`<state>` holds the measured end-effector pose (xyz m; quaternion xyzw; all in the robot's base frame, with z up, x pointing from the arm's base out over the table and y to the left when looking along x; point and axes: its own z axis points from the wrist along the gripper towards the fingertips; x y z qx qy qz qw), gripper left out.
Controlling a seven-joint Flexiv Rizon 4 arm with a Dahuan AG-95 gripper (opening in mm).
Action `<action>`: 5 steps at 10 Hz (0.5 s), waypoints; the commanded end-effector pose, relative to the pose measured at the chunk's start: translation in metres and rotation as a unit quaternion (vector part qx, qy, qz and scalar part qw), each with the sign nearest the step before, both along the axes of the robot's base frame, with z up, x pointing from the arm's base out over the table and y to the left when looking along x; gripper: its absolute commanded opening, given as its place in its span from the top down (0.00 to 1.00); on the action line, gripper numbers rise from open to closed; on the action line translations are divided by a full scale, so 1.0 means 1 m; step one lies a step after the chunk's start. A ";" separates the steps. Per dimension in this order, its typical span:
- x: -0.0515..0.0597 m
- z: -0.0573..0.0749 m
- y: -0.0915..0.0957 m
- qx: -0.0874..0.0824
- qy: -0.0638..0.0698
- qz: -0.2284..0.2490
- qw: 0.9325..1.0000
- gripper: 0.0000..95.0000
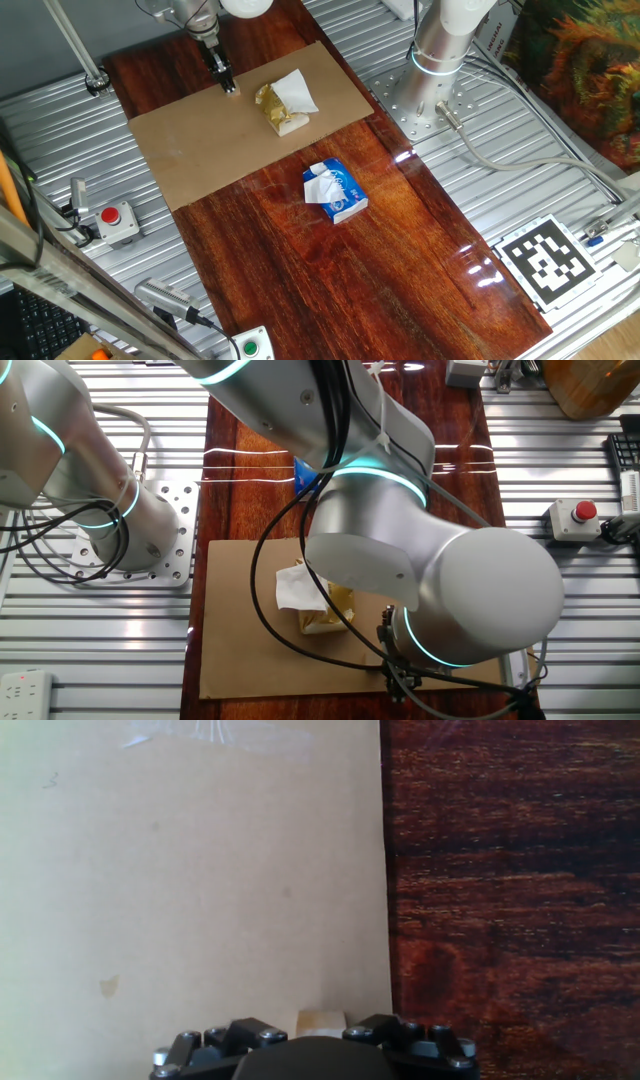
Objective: Hold a small block with the gripper and sweep it from left to right on the table
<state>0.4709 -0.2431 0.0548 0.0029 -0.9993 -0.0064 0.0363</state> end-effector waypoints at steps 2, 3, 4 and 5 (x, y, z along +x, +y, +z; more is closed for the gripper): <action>0.000 0.000 0.000 0.000 0.000 0.000 1.000 0.20; 0.000 0.000 0.000 0.000 0.000 0.000 1.000 0.20; 0.000 0.000 0.000 0.000 0.000 0.000 1.000 0.20; 0.068 0.045 0.002 -0.009 -0.001 -0.001 1.000 0.40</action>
